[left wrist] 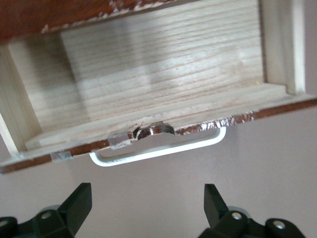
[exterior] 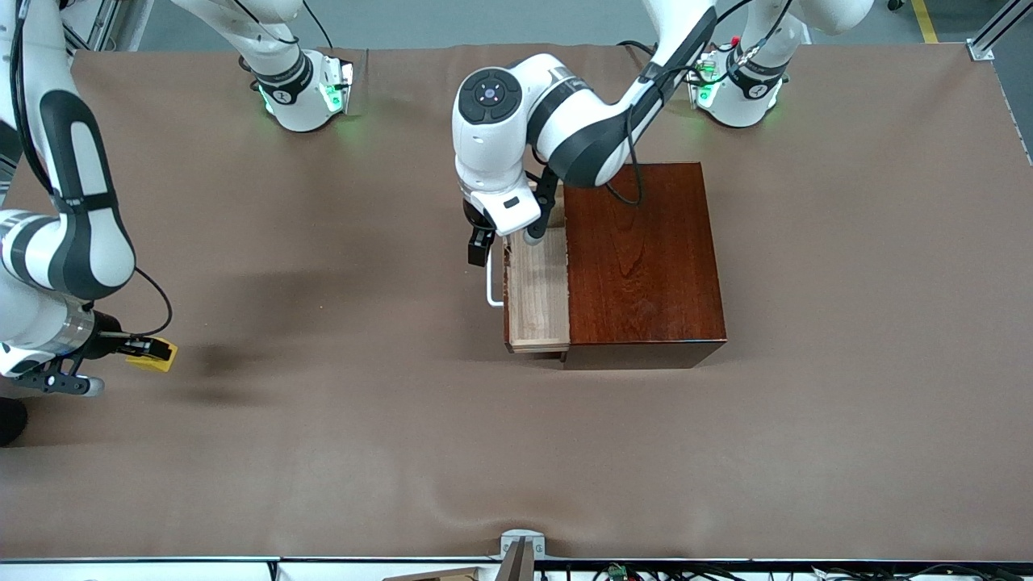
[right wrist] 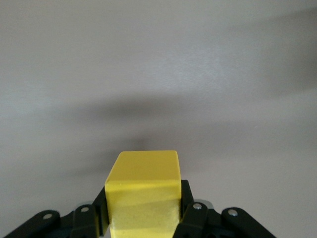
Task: Open drawer, take yellow block, close drawer
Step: 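Push the drawer shut with the left gripper while the right gripper lowers the cube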
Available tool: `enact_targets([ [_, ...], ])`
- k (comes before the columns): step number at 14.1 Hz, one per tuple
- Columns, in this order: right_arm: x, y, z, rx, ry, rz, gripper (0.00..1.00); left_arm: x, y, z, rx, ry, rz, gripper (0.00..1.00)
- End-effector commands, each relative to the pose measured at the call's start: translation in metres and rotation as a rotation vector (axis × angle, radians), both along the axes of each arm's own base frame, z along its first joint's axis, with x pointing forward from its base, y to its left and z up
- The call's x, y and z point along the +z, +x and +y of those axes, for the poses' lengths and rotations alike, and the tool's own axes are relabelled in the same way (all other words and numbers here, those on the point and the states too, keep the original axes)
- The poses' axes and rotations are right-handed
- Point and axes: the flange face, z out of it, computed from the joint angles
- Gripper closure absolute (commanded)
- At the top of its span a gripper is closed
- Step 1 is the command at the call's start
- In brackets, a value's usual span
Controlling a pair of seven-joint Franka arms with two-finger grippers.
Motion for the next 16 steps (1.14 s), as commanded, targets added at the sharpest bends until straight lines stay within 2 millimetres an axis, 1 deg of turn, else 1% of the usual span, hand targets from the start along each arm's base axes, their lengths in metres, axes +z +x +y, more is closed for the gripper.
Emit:
enact_targets([
  [1, -0.019, 0.006, -0.015, 0.033, -0.010, -0.026, 1.00, -0.020, 0.008, -0.005, 0.163, 0.024, -0.007, 0.00],
  [2, -0.025, 0.007, -0.020, 0.047, -0.014, -0.038, 1.00, -0.026, 0.008, -0.006, 0.182, 0.032, -0.006, 0.00],
  [3, -0.033, 0.010, -0.022, 0.053, -0.017, -0.043, 1.00, -0.027, 0.008, -0.007, 0.198, 0.029, -0.005, 0.00],
  [4, -0.038, 0.014, -0.023, 0.059, -0.018, -0.046, 1.00, -0.033, 0.009, -0.008, 0.207, 0.032, 0.000, 0.00],
  [5, -0.044, 0.017, -0.023, 0.061, -0.021, -0.044, 1.00, -0.032, 0.011, -0.010, 0.219, 0.013, -0.012, 0.00],
  [6, -0.049, 0.019, -0.025, 0.061, -0.020, -0.041, 1.00, -0.037, 0.011, -0.012, 0.224, 0.008, -0.013, 0.00],
  [9, -0.058, 0.025, -0.026, 0.069, -0.026, -0.037, 1.00, -0.054, 0.011, -0.012, 0.213, 0.026, -0.002, 0.00],
  [11, -0.066, 0.027, -0.026, 0.083, -0.033, -0.027, 1.00, -0.061, 0.010, -0.011, 0.196, 0.051, -0.002, 0.00],
  [13, -0.072, 0.031, -0.028, 0.083, -0.033, -0.027, 1.00, -0.062, 0.006, -0.011, 0.171, 0.081, -0.026, 0.00],
  [14, -0.077, 0.034, -0.029, 0.086, -0.033, -0.027, 1.00, -0.062, 0.007, -0.010, 0.172, 0.089, -0.024, 0.00],
  [15, -0.077, 0.037, -0.030, 0.086, -0.034, -0.033, 1.00, -0.060, 0.008, -0.008, 0.174, 0.088, -0.026, 0.00],
  [16, -0.081, 0.037, -0.029, 0.087, -0.032, -0.029, 1.00, -0.057, 0.011, -0.004, 0.179, 0.098, -0.024, 0.00],
])
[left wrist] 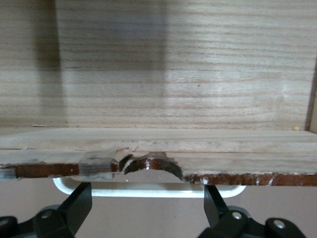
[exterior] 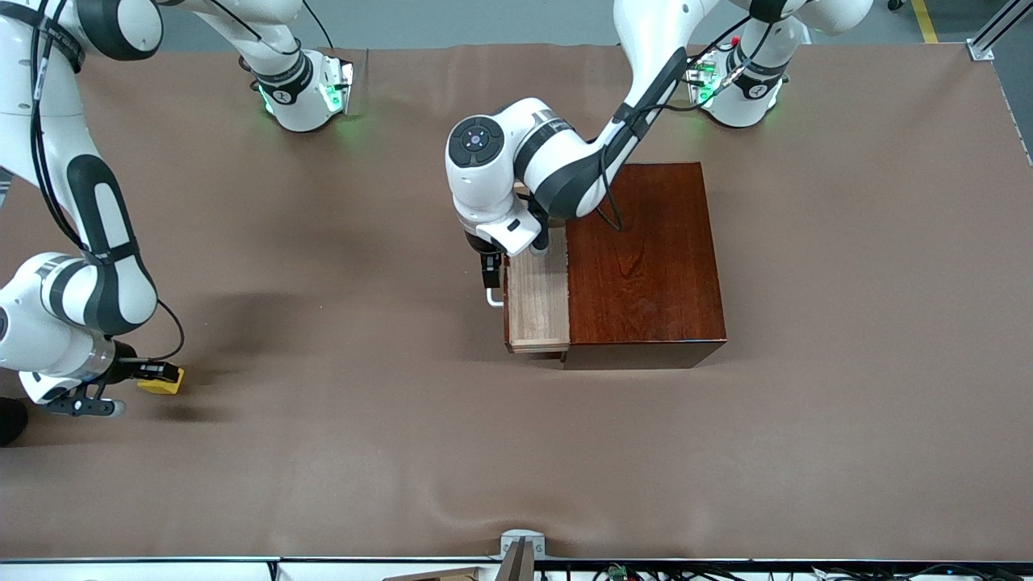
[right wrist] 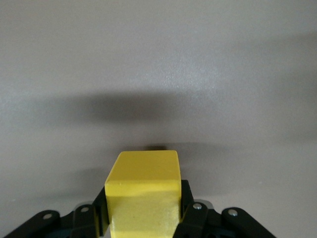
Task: Open drawer, take yellow block, close drawer
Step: 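Push the drawer shut with the left gripper while the right gripper lowers the cube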
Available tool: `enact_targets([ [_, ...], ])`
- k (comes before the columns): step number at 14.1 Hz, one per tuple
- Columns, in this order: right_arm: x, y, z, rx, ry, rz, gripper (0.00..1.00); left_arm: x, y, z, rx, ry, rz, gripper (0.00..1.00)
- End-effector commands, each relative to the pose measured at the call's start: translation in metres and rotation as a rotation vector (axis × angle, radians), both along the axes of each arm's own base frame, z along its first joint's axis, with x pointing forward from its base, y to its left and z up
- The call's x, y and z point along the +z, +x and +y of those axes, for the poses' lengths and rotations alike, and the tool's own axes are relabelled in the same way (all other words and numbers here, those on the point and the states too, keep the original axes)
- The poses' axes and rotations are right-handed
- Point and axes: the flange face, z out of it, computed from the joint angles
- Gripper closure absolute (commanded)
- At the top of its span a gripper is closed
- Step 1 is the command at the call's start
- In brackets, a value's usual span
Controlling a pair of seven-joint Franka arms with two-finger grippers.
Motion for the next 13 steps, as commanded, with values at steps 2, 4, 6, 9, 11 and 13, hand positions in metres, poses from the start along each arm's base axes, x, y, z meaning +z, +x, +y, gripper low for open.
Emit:
enact_targets([
  [2, -0.012, 0.008, -0.006, 0.013, 0.003, 0.003, 1.00, 0.014, 0.012, 0.014, 0.014, 0.056, -0.017, 0.00],
  [4, -0.015, 0.011, -0.006, 0.013, 0.003, 0.002, 0.96, 0.017, 0.022, 0.026, 0.032, 0.077, -0.010, 0.00],
  [6, -0.016, 0.015, -0.001, 0.011, 0.003, -0.002, 0.49, 0.016, 0.025, 0.032, 0.041, 0.091, 0.002, 0.00],
  [9, -0.007, 0.019, 0.001, 0.010, 0.001, -0.014, 0.00, 0.001, 0.024, 0.046, 0.054, 0.158, 0.056, 0.00],
  [11, 0.003, 0.020, -0.002, 0.010, -0.001, -0.020, 0.00, -0.006, 0.020, 0.052, 0.054, 0.202, 0.092, 0.00],
  [13, 0.020, 0.020, 0.002, 0.016, 0.002, -0.008, 0.00, -0.006, 0.023, 0.055, 0.064, 0.205, 0.094, 0.00],
])
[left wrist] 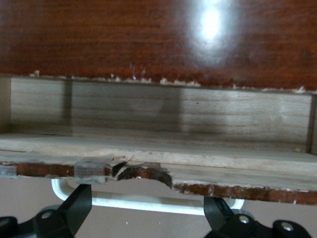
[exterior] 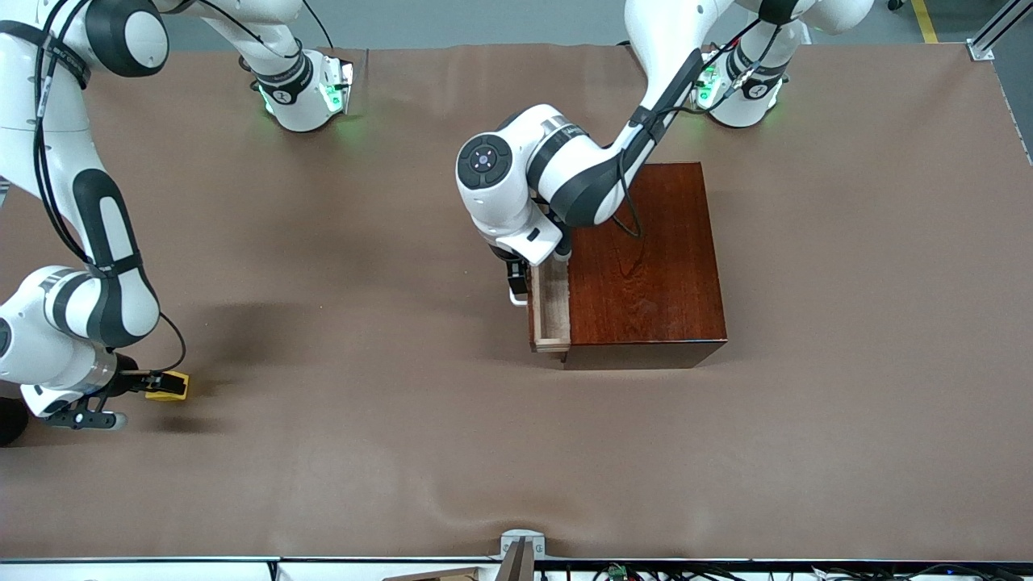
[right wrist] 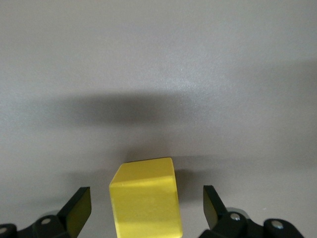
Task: Open drawer, take yellow block, close drawer
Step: 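Push the drawer shut with the left gripper while the right gripper lowers the cube, then open the right gripper to release the yellow cube on the table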
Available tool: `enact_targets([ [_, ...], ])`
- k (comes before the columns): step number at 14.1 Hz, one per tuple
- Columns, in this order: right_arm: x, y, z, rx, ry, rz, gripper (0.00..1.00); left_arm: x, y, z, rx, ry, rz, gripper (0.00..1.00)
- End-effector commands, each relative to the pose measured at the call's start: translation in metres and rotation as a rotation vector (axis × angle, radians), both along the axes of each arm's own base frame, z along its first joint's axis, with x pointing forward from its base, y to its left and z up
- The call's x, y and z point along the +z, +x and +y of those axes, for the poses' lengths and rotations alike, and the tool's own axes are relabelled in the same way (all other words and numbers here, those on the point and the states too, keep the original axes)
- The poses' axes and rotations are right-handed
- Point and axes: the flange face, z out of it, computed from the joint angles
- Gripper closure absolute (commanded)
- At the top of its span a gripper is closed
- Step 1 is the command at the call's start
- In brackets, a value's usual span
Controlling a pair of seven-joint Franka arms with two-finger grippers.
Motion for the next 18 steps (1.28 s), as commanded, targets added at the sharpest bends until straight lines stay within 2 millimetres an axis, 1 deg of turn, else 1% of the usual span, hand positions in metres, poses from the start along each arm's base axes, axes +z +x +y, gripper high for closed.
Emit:
enact_targets([
  [1, 0.037, 0.002, 0.003, 0.013, 0.001, 0.010, 0.00, -0.005, 0.011, 0.026, 0.034, 0.079, 0.016, 0.00],
  [3, 0.087, 0.001, 0.006, 0.013, 0.000, -0.001, 0.00, -0.007, 0.013, 0.034, 0.042, 0.117, 0.033, 0.00],
  [4, 0.115, -0.005, 0.010, 0.010, 0.006, 0.018, 0.00, -0.006, 0.015, 0.038, 0.045, 0.128, 0.033, 0.00],
  [6, 0.166, -0.021, 0.027, 0.013, 0.025, 0.084, 0.00, -0.005, 0.021, 0.046, 0.058, 0.145, 0.031, 0.00],
  [8, 0.218, -0.041, 0.048, -0.031, 0.032, 0.142, 0.00, -0.005, 0.026, 0.053, 0.066, 0.164, 0.033, 0.00],
  [9, 0.247, -0.052, 0.063, -0.043, 0.031, 0.155, 0.00, -0.004, 0.029, 0.058, 0.069, 0.177, 0.033, 0.00],
  [11, 0.297, -0.074, 0.089, -0.041, 0.029, 0.163, 0.00, -0.004, 0.033, 0.063, 0.074, 0.187, 0.030, 0.00],
  [12, 0.318, -0.085, 0.104, -0.052, 0.026, 0.167, 0.00, 0.000, 0.036, 0.064, 0.081, 0.183, 0.024, 0.00],
  [14, 0.354, -0.106, 0.129, -0.085, 0.018, 0.169, 0.00, 0.008, 0.035, 0.056, 0.074, 0.158, 0.009, 0.00],
  [15, 0.369, -0.114, 0.144, -0.076, 0.015, 0.155, 0.00, 0.022, 0.036, 0.050, 0.069, 0.129, -0.014, 0.00],
  [16, 0.379, -0.122, 0.151, -0.065, 0.014, 0.138, 0.00, 0.044, 0.038, 0.046, 0.068, 0.087, -0.047, 0.00],
  [18, 0.393, -0.132, 0.162, -0.050, 0.012, 0.108, 0.00, 0.084, 0.042, 0.047, 0.074, 0.018, -0.110, 0.00],
])
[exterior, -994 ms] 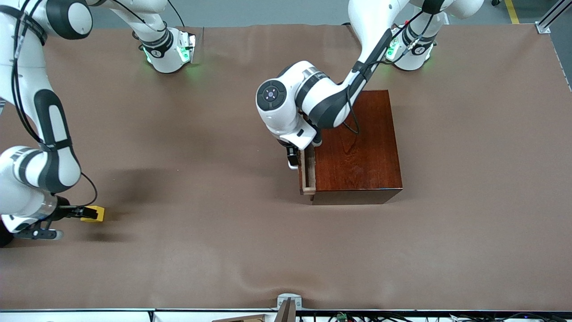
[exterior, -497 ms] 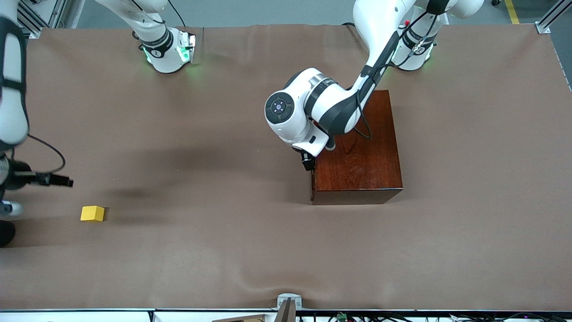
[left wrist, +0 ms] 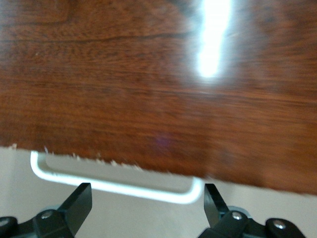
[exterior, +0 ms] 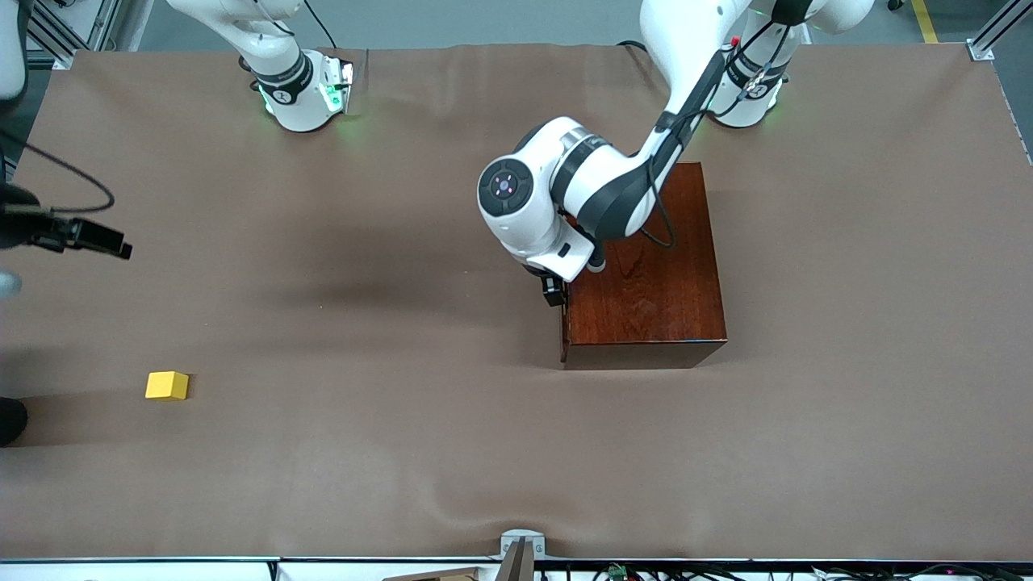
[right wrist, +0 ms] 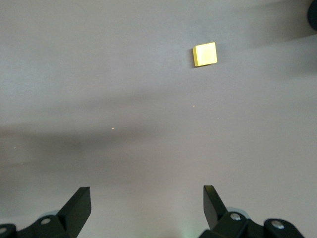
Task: Open drawer, take yellow block, close drawer
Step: 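Open the right gripper to release the yellow cube on the table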
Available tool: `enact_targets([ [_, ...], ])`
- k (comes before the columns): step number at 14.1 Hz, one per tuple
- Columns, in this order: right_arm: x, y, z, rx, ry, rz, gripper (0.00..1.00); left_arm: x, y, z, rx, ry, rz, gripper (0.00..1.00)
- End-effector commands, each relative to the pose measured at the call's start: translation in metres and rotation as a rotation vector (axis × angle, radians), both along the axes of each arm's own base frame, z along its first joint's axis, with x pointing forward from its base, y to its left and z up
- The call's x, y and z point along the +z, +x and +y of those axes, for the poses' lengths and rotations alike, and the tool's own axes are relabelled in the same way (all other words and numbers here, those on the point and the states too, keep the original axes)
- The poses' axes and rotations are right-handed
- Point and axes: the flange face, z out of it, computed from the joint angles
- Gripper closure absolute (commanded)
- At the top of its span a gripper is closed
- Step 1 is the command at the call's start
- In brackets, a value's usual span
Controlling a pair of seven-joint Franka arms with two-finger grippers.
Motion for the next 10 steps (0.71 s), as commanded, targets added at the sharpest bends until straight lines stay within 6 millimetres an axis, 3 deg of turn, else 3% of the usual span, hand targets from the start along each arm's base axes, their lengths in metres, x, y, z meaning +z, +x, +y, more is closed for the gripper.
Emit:
enact_targets([
  [1, 0.011, -0.018, 0.008, -0.003, -0.013, -0.026, 0.00, 0.063, 0.008, 0.011, 0.004, -0.057, -0.098, 0.00],
  [4, 0.015, -0.019, 0.005, -0.008, -0.009, -0.048, 0.00, 0.095, 0.040, 0.056, 0.012, -0.087, -0.128, 0.00],
  [6, 0.023, -0.022, 0.005, 0.006, -0.012, -0.075, 0.00, 0.106, 0.061, 0.088, -0.030, -0.105, -0.118, 0.00],
  [8, 0.025, -0.022, 0.004, 0.008, -0.014, -0.080, 0.00, 0.120, 0.086, 0.132, -0.072, -0.128, -0.110, 0.00],
  [10, 0.027, -0.022, 0.004, 0.029, -0.013, -0.089, 0.00, 0.120, 0.110, 0.182, -0.111, -0.135, -0.088, 0.00],
])
